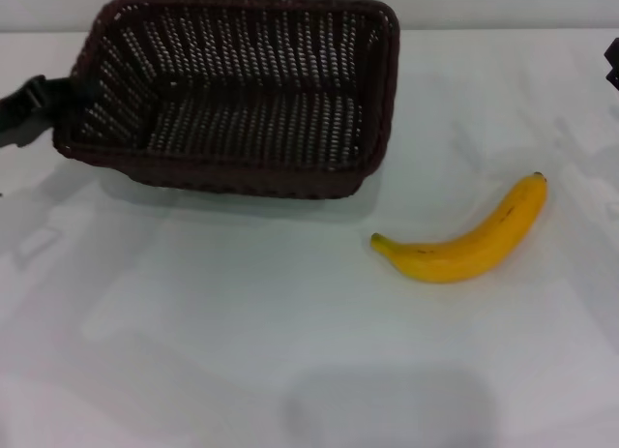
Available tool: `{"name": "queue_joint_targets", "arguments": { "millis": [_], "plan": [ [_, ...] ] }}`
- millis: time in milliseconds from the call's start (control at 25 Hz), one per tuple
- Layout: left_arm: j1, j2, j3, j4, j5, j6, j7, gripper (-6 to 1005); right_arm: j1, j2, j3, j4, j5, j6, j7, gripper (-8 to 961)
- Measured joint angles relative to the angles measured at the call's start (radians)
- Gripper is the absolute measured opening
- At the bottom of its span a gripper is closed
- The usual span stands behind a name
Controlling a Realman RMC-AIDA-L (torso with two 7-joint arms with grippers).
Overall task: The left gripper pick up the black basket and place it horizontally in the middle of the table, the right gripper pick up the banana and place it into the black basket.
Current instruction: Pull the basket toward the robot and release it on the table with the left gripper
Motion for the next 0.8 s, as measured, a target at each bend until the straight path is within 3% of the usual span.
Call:
{"name": "queue_joint_targets", "arguments": {
  "millis": [640,800],
  "plan": [
    [-0.025,-0.095,-0.003,-0.008,0.024,0.078,-0.018,284,-0.010,-0.002,0.006,0.000,0.002,-0.003,0.000,874],
    [-0.032,-0.110,-0.001,-0.002,0.028,0.073,-0.014,301,-0.011,-0.003,0.014,0.000,0.003,-0.009,-0.001,874]
  ]
}}
